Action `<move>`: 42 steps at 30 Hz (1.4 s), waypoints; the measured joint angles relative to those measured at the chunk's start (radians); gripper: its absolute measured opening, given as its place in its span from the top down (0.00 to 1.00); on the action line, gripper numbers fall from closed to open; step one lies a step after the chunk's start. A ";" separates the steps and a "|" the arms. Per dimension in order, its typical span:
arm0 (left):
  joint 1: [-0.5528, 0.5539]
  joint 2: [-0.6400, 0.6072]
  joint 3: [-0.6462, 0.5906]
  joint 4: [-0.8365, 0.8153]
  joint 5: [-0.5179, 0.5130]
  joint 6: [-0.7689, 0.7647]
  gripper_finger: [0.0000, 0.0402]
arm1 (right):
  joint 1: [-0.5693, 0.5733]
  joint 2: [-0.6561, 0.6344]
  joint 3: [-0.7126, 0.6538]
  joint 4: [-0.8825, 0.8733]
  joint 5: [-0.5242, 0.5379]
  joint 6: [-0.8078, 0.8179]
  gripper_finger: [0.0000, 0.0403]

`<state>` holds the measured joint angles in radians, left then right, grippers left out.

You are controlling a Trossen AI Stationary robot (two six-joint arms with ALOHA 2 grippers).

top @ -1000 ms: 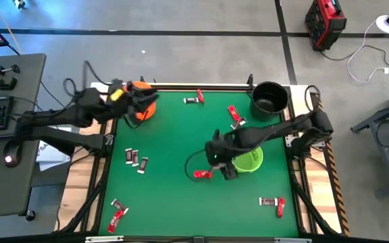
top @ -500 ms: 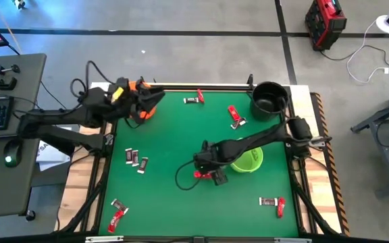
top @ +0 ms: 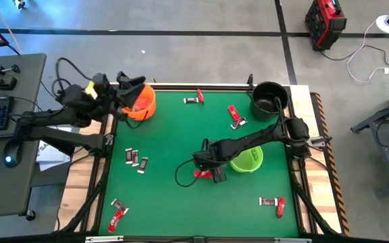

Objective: Sort candy by brand, put in halloween buckets
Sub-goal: Put the orange gummy into the orange bucket

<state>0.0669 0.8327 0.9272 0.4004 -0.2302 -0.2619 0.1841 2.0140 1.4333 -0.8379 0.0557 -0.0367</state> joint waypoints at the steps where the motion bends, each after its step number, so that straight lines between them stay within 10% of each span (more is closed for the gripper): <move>1: 0.000 -0.010 0.000 -0.001 0.000 0.006 0.63 | -0.001 0.000 -0.006 -0.001 -0.006 0.008 0.50; 15: 0.000 -0.078 0.000 -0.015 0.000 0.038 0.63 | 0.000 0.000 -0.042 0.035 -0.051 0.031 0.53; 26: 0.000 -0.082 0.000 -0.011 0.000 0.038 0.63 | -0.013 0.000 -0.042 0.081 -0.049 -0.025 0.98; 42: 0.000 -0.150 -0.001 -0.005 -0.019 0.064 0.63 | -0.164 -0.013 0.232 0.050 0.057 -0.207 1.00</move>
<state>0.0669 0.6826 0.9264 0.3955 -0.2493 -0.1981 0.0205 2.0010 1.6651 -0.7879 0.1126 -0.2433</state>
